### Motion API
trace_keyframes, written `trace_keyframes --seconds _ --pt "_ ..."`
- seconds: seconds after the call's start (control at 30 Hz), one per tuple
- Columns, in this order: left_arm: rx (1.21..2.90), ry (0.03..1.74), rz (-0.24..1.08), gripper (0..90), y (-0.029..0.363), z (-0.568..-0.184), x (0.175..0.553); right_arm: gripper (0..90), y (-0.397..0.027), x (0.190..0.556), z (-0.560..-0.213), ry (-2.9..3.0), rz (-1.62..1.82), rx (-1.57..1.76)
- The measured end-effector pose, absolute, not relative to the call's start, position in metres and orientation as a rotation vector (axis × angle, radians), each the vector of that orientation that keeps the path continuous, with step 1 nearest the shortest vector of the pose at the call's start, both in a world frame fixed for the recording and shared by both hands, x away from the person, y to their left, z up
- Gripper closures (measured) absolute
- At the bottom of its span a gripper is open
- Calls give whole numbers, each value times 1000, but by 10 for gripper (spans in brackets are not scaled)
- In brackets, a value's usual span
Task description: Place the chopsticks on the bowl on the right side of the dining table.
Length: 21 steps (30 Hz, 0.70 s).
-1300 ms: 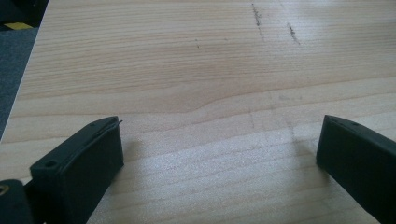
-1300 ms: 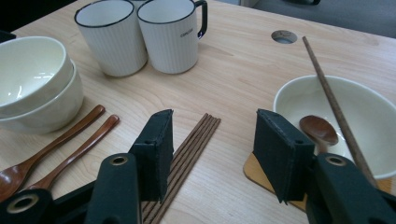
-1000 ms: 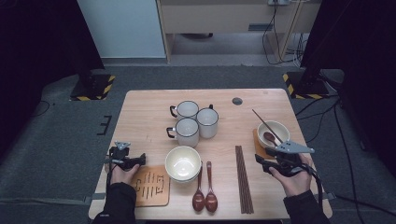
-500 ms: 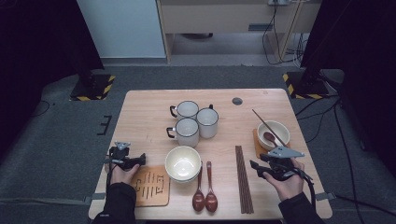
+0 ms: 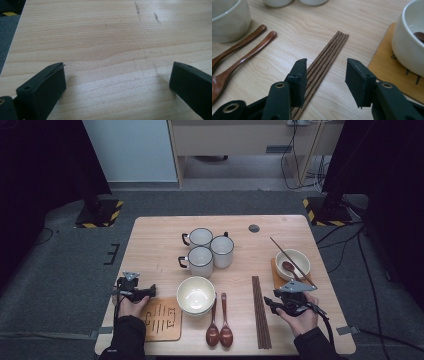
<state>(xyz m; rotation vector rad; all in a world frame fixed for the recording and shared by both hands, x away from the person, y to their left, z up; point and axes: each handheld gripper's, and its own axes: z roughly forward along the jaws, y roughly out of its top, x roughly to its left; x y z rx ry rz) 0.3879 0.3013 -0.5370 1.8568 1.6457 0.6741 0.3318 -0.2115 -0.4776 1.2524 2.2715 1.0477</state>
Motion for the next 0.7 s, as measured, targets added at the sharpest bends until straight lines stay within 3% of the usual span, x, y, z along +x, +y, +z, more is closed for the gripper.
trace_keyframes --seconds 0.7 --pt "1857 1646 674 0 301 -537 388 554 -206 335 -497 2319 983 1271"
